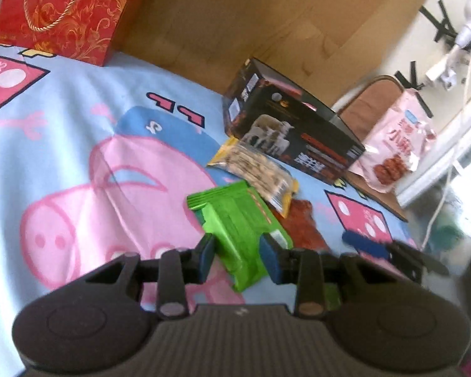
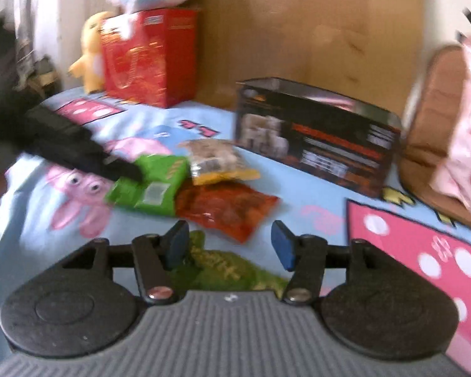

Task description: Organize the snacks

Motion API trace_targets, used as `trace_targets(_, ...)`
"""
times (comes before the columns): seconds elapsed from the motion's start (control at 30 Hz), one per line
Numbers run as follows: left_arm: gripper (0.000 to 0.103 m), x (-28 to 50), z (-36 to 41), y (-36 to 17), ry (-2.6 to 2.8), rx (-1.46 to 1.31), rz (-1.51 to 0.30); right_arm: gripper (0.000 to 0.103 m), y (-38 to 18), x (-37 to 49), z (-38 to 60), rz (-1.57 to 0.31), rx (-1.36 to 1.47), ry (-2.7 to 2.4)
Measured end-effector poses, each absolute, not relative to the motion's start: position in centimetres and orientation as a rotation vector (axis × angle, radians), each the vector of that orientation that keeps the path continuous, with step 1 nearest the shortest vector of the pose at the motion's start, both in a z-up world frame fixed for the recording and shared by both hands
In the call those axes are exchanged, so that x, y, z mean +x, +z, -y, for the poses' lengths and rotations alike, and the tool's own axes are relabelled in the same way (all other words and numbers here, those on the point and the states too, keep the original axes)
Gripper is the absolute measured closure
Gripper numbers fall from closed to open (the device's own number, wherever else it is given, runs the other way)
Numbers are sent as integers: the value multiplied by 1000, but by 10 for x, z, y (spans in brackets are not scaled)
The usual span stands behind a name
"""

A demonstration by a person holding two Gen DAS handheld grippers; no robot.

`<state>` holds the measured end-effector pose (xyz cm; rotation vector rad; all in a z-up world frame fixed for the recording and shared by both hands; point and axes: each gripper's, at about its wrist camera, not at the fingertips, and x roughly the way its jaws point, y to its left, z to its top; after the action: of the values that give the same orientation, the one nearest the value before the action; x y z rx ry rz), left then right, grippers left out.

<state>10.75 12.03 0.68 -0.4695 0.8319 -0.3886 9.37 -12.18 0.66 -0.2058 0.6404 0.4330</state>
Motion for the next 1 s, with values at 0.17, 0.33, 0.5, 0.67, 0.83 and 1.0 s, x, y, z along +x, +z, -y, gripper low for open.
trace_targets(0.17, 70, 104, -150, 15, -358, -561, -773, 41, 25, 115, 125, -634, -88, 462)
trace_targets(0.33, 70, 102, -164, 18, -344, -606, -753, 36, 18, 161, 89, -713, -73, 479)
trace_targets(0.5, 67, 94, -170, 14, -341, -609, -747, 46, 0, 200, 70, -832, 17, 481)
trace_targets(0.67, 67, 90, -182, 9, -309, -638, -743, 67, 10, 192, 49, -814, -24, 502)
trace_targets(0.83, 67, 84, -190, 11, -293, -664, -720, 70, 40, 158, 42, -670, -59, 555)
trace_targets(1.0, 67, 71, -195, 17, -287, -663, -696, 70, 70, 109, 46, -593, -63, 692)
